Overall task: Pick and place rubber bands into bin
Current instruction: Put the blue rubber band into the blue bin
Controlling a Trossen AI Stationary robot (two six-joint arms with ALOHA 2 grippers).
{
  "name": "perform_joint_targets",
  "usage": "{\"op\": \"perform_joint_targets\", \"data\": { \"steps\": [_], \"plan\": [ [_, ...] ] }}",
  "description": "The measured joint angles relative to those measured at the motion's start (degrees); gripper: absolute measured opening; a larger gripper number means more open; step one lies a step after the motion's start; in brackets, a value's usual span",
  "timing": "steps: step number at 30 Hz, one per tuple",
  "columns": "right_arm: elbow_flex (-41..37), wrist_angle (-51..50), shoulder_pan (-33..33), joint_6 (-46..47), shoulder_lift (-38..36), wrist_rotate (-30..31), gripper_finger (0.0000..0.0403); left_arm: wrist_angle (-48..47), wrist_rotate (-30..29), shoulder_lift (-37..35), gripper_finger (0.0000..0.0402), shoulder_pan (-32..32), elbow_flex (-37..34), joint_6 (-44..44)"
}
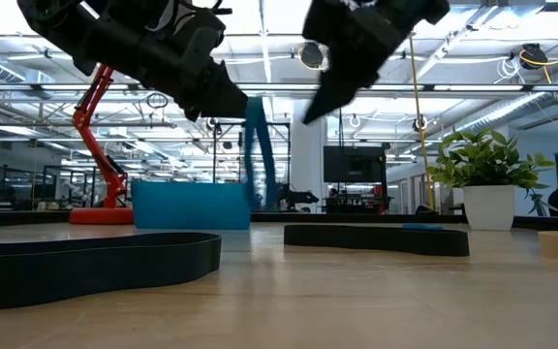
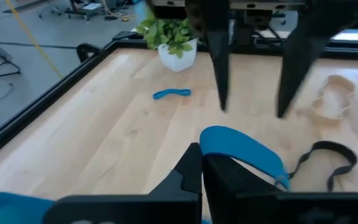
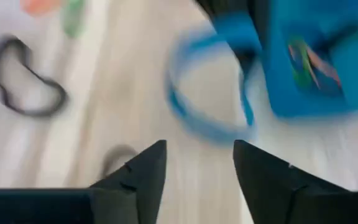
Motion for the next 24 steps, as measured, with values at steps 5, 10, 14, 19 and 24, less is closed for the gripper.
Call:
{"op": "perform_joint_targets", "data": {
  "steps": [5,10,14,19,24],
  "plan": [
    [-0.02,-11.69,-0.04,6.61,-0.79,3.82,0.0202,-5.72,-3.71,-2.9,0.0004,0.04,0.04,-0.69],
    [-2.16,-13.65,-0.02,8.21,-0.79,3.8,0.0205,-13.01,-6.03,-9.26,0.0005,1.88,0.04,-4.98],
    [-5.67,-9.55,-0.15,8.02,-0.79,3.8,0.0202,-18.08,-8.91,-13.94,0.0004,4.8,0.04,-5.85],
    [-11.28,-3.08,-0.15,6.77,-0.77,3.81,0.0205,-23.65,-10.46,-16.7,0.0004,9.55,0.04,-6.57],
    [-15.49,-0.27,-0.92,6.79,-0.77,3.82,0.0204,-28.12,-10.6,-15.27,0.0003,14.51,0.04,-8.24]
  ]
}}
